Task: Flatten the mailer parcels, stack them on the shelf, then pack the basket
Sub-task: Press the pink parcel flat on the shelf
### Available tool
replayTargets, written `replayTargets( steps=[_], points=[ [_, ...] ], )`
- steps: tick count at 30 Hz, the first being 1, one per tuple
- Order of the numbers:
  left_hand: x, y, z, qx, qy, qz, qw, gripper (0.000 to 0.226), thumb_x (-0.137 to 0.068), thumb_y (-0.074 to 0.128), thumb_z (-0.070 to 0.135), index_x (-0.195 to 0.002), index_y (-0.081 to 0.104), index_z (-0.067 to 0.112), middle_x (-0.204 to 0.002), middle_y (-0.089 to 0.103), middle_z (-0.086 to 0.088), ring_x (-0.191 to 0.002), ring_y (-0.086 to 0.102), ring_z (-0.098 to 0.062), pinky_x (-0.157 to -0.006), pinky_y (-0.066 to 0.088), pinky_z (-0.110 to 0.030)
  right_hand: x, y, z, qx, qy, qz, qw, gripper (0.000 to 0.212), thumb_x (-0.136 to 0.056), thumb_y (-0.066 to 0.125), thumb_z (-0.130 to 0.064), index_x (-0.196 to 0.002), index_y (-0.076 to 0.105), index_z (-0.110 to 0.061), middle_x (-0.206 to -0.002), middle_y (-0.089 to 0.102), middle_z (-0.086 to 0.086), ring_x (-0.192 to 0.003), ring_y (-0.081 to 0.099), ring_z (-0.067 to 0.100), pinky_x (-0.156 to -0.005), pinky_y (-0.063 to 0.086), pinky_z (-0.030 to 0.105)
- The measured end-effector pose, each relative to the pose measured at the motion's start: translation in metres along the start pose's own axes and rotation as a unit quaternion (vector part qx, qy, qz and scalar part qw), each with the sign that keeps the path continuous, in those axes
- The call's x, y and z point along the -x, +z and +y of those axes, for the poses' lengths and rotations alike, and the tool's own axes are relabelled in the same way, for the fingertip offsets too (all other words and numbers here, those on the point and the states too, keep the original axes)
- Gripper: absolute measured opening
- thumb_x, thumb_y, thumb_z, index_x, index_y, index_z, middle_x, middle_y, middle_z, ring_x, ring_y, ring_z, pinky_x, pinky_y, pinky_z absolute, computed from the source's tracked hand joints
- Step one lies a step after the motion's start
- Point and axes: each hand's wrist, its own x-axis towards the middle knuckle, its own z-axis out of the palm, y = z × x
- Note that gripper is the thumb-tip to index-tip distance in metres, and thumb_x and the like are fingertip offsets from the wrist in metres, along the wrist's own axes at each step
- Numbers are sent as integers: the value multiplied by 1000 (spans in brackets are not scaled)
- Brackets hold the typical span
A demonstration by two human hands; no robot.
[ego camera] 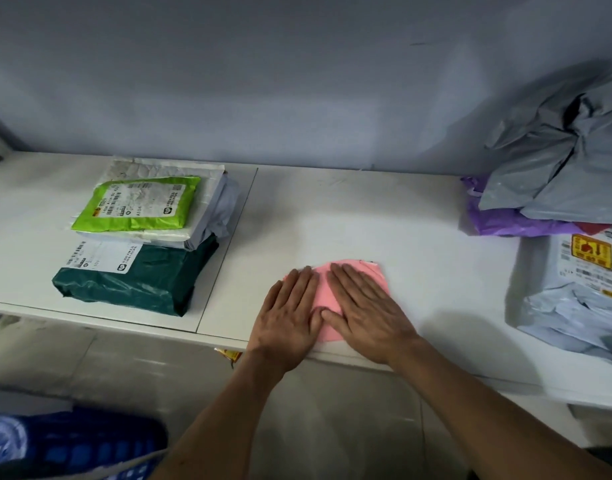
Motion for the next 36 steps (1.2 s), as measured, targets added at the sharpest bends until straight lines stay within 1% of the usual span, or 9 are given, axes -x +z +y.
replayTargets(
  steps=[8, 11, 15, 19, 24, 27, 30, 33, 36],
  points=[
    [0, -10, 4, 8, 4, -19, 1000, 62, -100, 24, 43, -148, 38, 7, -152, 40, -11, -140, 38, -28, -113, 32, -42, 18, -7, 19, 21, 56, -24, 998, 93, -85, -15, -68, -155, 6, -11, -163, 1, 5, -150, -1, 19, -121, -4, 34],
    [-8, -19, 5, 42, -7, -29, 999, 61, -100, 28, 43, -151, 32, 11, -158, 30, -7, -146, 26, -26, -117, 23, -39, 11, -17, 14, -10, 74, -84, 994, 74, -97, 10, -57, -156, -1, -12, -163, -10, 4, -150, -11, 20, -121, -5, 35],
    [-13, -46, 9, 148, -91, 10, 985, 47, -92, 52, 26, -137, 47, 14, -143, 46, -6, -129, 43, -29, -104, 40, -40, 11, -38, 2, -114, 147, 28, 982, 54, -95, 47, -36, -143, 34, -14, -154, 23, 11, -142, 22, 29, -114, 30, 36],
    [0, -63, 10, 167, -242, -1, 956, 48, -92, 52, 25, -138, 44, 15, -133, 48, -9, -116, 48, -31, -93, 44, -43, 22, -45, 1, -157, 296, 19, 942, 43, -93, 46, -26, -135, 46, -15, -134, 38, 12, -119, 43, 33, -96, 43, 38],
    [8, -66, 11, 363, -372, -21, 854, 58, -88, 55, 14, -144, 39, 12, -138, 42, -13, -119, 49, -34, -97, 46, -39, 18, -54, 6, -306, 343, -3, 888, 33, -89, 54, -22, -120, 56, -11, -122, 57, 11, -111, 55, 29, -88, 48, 32],
    [2, -67, 10, 468, -435, -3, 769, 66, -83, 59, 9, -145, 37, 13, -135, 48, -12, -113, 56, -33, -80, 50, -32, 19, -58, 6, -470, 395, 26, 789, 35, -81, 60, -15, -116, 58, -14, -111, 61, 8, -103, 60, 30, -79, 57, 41],
    [-1, -67, 3, 550, -470, -3, 691, 65, -81, 63, 8, -142, 41, 11, -126, 56, -13, -108, 60, -36, -81, 52, -34, 20, -60, 10, -539, 397, 7, 742, 28, -79, 58, -7, -105, 66, -12, -106, 68, 13, -90, 65, 29, -60, 51, 28],
    [-2, -70, -3, 603, -475, -16, 641, 13, -84, 64, 7, -92, 54, 9, -87, 52, -9, -62, 44, -24, -57, 37, -27, 21, -66, 11, -595, 385, 4, 706, 22, -84, 54, 2, -91, 68, -12, -99, 70, 13, -82, 65, 27, -61, 52, 28],
    [-2, -71, -8, 640, -466, -13, 611, 7, -84, 68, 9, -81, 62, 9, -79, 56, -9, -64, 44, -24, -56, 34, -27, 18, -66, 12, -631, 382, 17, 675, 19, -86, 57, 2, -89, 69, -12, -101, 70, 14, -89, 66, 30, -76, 54, 37]
  ],
)
